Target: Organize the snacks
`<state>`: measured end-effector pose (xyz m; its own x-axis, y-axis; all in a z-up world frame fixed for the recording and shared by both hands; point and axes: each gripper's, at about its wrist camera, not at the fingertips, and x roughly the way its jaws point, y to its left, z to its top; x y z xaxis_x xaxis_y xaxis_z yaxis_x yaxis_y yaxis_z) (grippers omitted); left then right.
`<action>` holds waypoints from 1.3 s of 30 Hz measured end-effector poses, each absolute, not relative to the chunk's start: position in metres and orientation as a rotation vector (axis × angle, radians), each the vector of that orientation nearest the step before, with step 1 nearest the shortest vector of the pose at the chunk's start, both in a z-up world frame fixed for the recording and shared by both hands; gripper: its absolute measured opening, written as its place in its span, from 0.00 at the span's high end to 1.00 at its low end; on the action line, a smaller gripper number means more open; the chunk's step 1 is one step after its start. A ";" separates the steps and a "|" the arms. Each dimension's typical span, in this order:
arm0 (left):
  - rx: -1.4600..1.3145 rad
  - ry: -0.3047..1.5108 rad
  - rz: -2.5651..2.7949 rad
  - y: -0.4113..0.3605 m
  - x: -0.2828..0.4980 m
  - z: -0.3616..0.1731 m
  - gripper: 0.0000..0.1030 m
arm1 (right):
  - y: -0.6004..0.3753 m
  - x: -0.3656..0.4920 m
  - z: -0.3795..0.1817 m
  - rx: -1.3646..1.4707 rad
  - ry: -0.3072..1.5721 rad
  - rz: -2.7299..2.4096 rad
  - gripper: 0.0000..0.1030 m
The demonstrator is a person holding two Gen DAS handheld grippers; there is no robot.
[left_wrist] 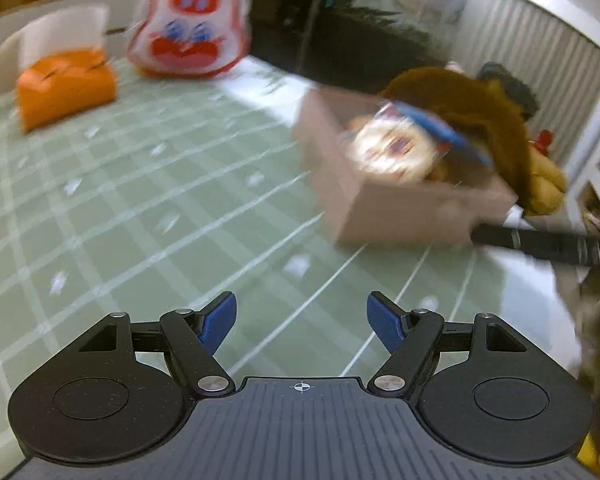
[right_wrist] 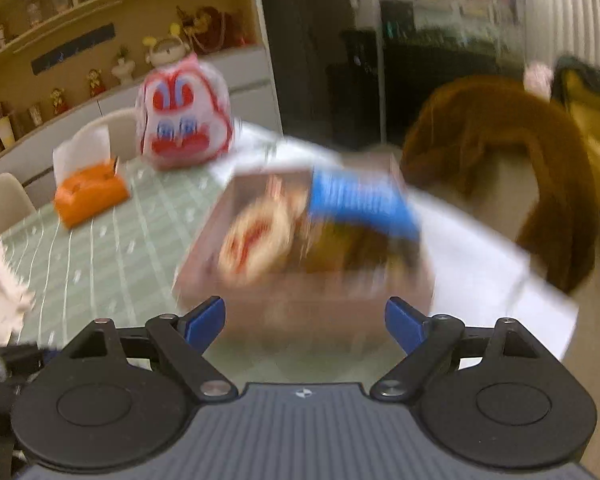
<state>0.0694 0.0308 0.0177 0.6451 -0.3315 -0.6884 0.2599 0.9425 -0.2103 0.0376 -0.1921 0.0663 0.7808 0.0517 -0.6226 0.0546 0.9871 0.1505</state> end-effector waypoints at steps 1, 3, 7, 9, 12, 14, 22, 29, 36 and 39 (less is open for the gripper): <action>-0.100 0.814 -0.317 0.034 0.067 0.012 0.24 | -0.185 0.029 0.053 0.177 0.695 -0.006 0.15; -0.076 0.776 -0.305 0.037 0.060 0.006 0.24 | -0.172 0.021 0.029 0.171 0.746 -0.029 0.15; 0.017 0.741 -0.290 0.027 0.059 0.002 0.24 | -0.153 0.019 0.005 0.107 0.759 -0.069 0.14; 0.097 0.705 -0.278 0.017 0.059 -0.003 0.22 | -0.147 0.021 0.002 0.069 0.767 -0.090 0.12; 0.121 0.681 -0.271 0.008 0.059 -0.006 0.16 | -0.149 0.023 -0.004 0.075 0.756 -0.155 0.05; 0.120 0.683 -0.267 0.006 0.062 -0.007 0.14 | -0.153 0.020 -0.007 0.086 0.727 -0.188 0.05; 0.101 0.674 -0.264 0.006 0.064 -0.008 0.14 | -0.159 0.011 -0.013 0.086 0.668 -0.203 0.00; 0.106 0.660 -0.244 0.003 0.062 -0.009 0.14 | -0.159 0.012 -0.013 0.086 0.669 -0.203 0.00; 0.110 0.665 -0.244 0.003 0.063 -0.008 0.14 | -0.159 0.012 -0.013 0.087 0.669 -0.203 0.00; 0.110 0.666 -0.244 0.003 0.063 -0.008 0.14 | -0.159 0.012 -0.013 0.087 0.669 -0.203 0.00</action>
<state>0.0627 0.0035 -0.0081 0.7593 -0.1883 -0.6228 0.2585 0.9657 0.0232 0.0124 -0.1589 -0.0127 0.7657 -0.1590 -0.6233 0.2146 0.9766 0.0145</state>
